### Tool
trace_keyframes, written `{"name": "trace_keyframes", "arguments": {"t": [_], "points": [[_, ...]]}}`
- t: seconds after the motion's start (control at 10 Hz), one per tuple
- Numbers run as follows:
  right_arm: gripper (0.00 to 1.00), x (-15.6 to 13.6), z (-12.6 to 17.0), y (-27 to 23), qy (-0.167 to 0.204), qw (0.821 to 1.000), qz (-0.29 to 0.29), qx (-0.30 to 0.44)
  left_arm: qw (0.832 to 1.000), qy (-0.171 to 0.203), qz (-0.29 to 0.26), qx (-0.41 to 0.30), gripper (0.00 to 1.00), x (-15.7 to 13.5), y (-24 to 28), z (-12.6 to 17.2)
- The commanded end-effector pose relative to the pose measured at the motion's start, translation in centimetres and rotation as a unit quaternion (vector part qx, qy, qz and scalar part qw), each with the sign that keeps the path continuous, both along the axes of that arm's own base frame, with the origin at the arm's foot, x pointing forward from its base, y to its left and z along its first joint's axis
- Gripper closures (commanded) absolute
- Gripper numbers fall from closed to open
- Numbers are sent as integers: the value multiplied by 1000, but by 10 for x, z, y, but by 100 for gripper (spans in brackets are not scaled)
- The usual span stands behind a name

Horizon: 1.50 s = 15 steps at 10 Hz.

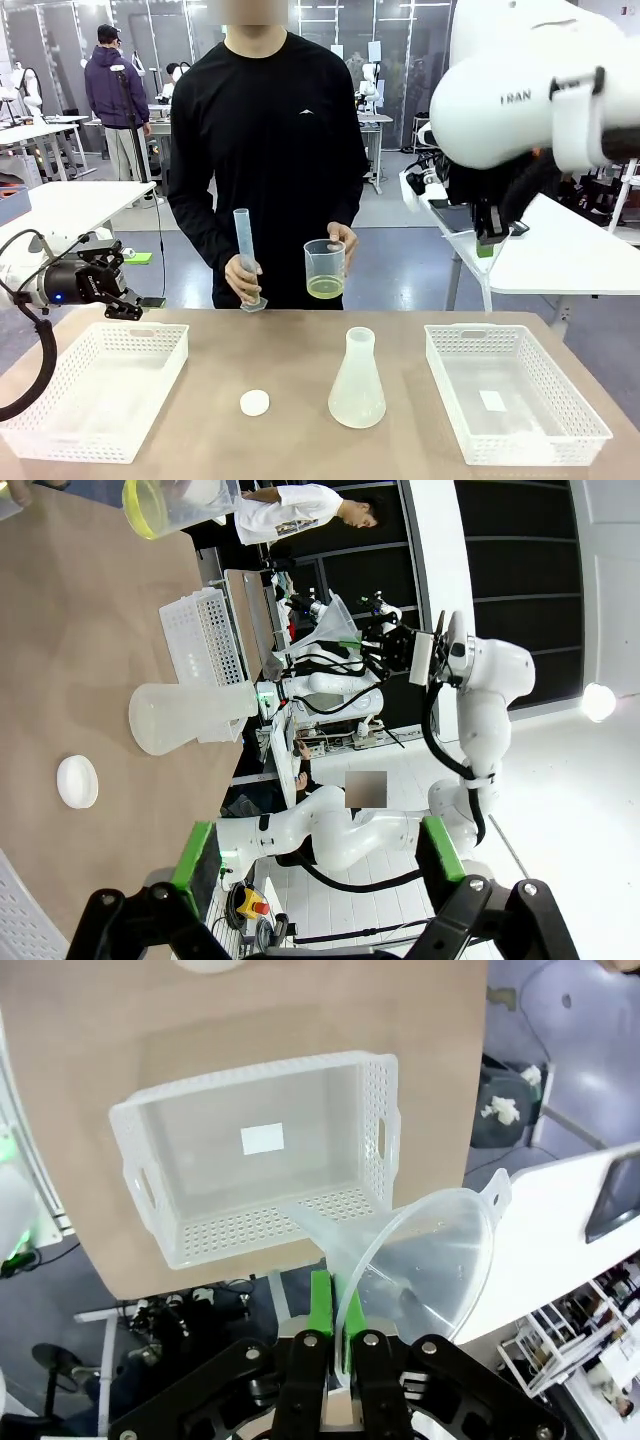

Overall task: Prepare the solutions needed for the experiment.
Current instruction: Pick up the Plastic Funnel and insert it into the Big flask.

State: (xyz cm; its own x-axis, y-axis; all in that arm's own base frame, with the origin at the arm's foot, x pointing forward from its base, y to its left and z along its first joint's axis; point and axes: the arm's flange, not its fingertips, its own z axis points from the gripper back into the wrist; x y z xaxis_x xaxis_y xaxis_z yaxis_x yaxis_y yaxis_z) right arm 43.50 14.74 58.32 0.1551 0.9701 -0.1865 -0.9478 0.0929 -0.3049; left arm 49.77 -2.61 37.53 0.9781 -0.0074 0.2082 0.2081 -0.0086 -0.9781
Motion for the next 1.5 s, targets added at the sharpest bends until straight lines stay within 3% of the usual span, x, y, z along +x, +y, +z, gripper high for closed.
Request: {"name": "trace_keyframes", "arguments": {"t": [0.0,0.1,0.6,0.7,1.1,1.4], "points": [[100,-7,-16,-5,-37,999,-30,4,1000,0,-1,-1,0,-1,-1,1],[100,0,0,0,0,1000,0,0,1000,0,-1,-1,0,-1,-1,1],[96,-4,-4,1,-6,1000,-7,5,1000,0,-1,-1,0,-1,-1,1],[96,2,-15,16,-9,1000,16,15,1000,0,-1,-1,0,-1,-1,1],[96,-18,-14,91,-86,984,154,7,1000,0,-1,-1,0,-1,-1,1],[96,-41,-10,126,-100,970,221,2,1000,0,-1,-1,0,-1,-1,1]]}}
